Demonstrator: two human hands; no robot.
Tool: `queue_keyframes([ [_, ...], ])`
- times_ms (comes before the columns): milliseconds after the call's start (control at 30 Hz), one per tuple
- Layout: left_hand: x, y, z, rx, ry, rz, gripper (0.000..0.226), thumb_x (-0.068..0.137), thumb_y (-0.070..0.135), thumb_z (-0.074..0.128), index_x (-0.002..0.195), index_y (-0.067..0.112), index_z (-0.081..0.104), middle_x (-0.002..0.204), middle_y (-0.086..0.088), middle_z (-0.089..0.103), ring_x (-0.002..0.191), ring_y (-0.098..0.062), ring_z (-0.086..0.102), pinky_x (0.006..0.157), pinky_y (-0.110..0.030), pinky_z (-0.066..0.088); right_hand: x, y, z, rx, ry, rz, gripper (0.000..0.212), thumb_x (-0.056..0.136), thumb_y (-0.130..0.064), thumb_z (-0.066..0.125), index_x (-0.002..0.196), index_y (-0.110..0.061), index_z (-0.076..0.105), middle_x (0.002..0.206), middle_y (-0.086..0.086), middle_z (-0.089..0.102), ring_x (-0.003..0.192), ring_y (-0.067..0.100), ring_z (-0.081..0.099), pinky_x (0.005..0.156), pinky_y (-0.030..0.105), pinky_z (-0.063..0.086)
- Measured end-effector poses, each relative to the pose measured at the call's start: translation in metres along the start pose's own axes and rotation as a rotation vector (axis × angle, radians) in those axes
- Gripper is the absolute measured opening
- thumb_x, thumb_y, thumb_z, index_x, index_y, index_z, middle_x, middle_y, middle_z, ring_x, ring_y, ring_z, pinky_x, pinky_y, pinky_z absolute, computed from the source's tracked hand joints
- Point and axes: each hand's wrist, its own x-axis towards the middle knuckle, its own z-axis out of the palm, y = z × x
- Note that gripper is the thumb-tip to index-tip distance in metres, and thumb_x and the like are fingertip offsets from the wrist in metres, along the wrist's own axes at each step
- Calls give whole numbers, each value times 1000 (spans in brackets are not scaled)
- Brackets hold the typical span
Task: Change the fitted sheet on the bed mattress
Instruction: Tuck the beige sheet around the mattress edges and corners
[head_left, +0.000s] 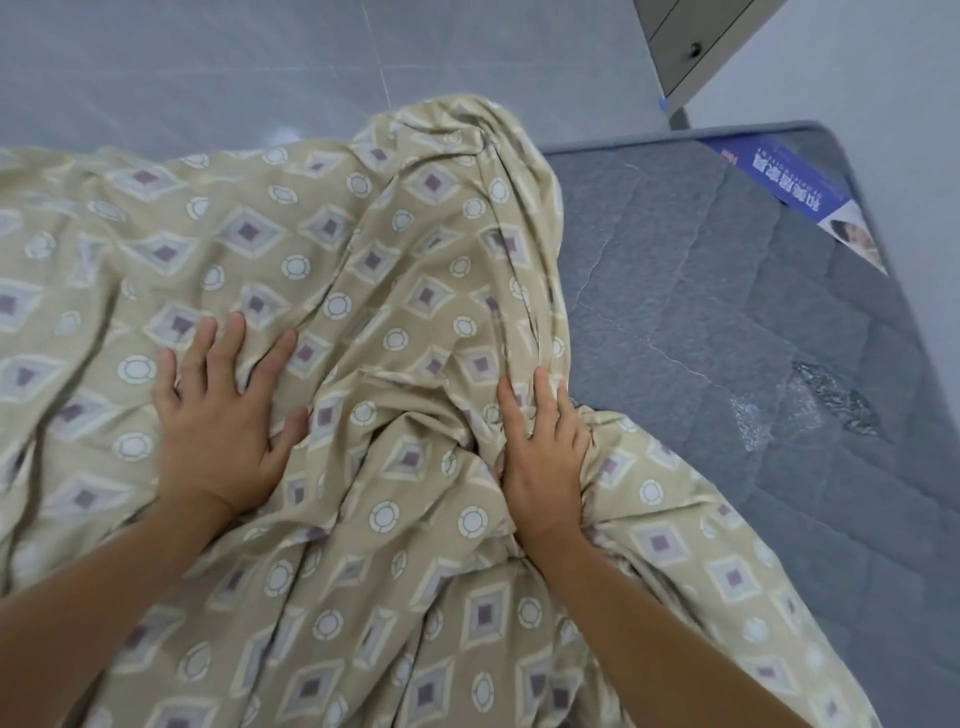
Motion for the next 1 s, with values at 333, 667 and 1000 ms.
queue_keyframes([
  [333, -2, 11, -5, 129, 16, -1, 72, 99, 62, 27, 164, 31, 32, 166, -24, 27, 153, -48, 22, 119, -67, 15, 1, 23, 23, 81, 136, -145, 64, 98, -47, 44, 159, -28, 43, 170, 17, 27, 152, 45, 30, 117, 63, 29],
  [667, -58, 131, -54, -436, -60, 3, 54, 108, 41, 36, 161, 32, 33, 146, 2, 48, 135, -24, 46, 109, -42, 37, -23, 33, 0, 271, 347, -196, 29, 88, -27, 59, 112, -9, 58, 137, 20, 53, 118, 40, 51, 99, 55, 43],
  [1000, -200, 189, -84, -232, -315, -81, 43, 81, 50, 35, 91, 26, 69, 67, 1, 63, 70, -27, 63, 59, -35, 38, -163, 75, -59, 157, 10, -314, 23, 94, -19, 56, 116, -13, 52, 100, 6, 57, 82, 30, 59, 66, 38, 43],
])
